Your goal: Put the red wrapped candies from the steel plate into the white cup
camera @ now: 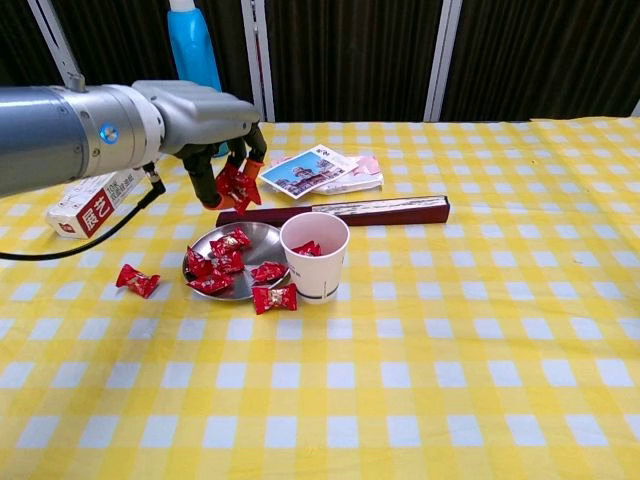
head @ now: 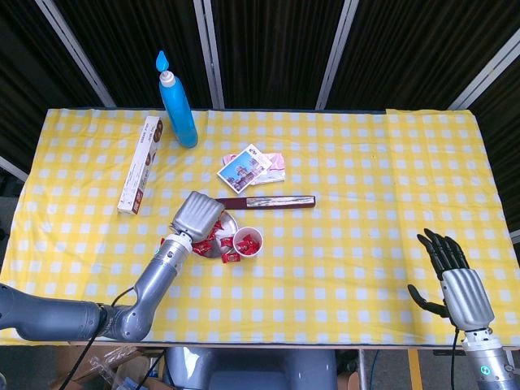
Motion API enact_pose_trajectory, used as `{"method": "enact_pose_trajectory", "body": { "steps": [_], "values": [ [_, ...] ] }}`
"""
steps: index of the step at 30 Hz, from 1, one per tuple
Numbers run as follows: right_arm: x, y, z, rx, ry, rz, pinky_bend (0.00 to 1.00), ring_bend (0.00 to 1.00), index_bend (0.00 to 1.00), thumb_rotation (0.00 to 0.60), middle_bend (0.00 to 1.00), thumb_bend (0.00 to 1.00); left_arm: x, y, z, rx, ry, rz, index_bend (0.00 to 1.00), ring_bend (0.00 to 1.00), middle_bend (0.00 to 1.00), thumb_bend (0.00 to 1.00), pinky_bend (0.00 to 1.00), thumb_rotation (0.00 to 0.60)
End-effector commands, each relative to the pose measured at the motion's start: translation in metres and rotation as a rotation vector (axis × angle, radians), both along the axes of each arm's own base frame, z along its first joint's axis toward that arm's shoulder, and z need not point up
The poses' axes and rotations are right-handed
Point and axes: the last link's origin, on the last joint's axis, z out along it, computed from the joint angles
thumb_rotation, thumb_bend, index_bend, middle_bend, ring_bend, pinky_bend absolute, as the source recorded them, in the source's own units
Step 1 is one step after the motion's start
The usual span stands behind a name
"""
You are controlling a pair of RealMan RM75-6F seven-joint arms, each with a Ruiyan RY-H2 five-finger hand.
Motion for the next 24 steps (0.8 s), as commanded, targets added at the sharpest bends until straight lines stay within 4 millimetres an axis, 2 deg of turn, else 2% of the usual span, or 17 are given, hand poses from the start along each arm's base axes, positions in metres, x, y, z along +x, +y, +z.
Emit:
{"method": "enact_pose_trajectory", "body": {
  "steps": [1,9,16,24],
  "values": [
    [0.0,0.0,0.0,-0.002,-0.001,0.0,0.0,0.0,0.0,0.6,0.0,0.39,0.01,0.0,0.002,0.002,-0.006,-0.022,0.55,0.89,0.62,0.41,0.98,0.6],
    [0.0,-0.001,0.001,-0.002,-0.008,-0.001,0.0,0.0,0.0,0.6,0.0,0.39,0.031,-0.003,-0.015,-0.032,-0.018,-0.045,0.55,0.89,0.62,0.41,0.98,0.6],
    [0.0,-0.001,0.002,-0.003,-0.015,-0.001,0.0,0.0,0.0,0.6,0.0,0.39,0.042,-0.011,-0.035,-0.07,-0.004,-0.067,0.55,0.89,0.61,0.41,0.98,0.6],
    [0.001,-0.001,0.002,-0.002,-0.015,0.002,0.0,0.0,0.0,0.6,0.0,0.39,0.048,-0.018,-0.047,-0.098,0.006,-0.083,0.55,0.89,0.61,0.4,0.98,0.6]
  ]
}}
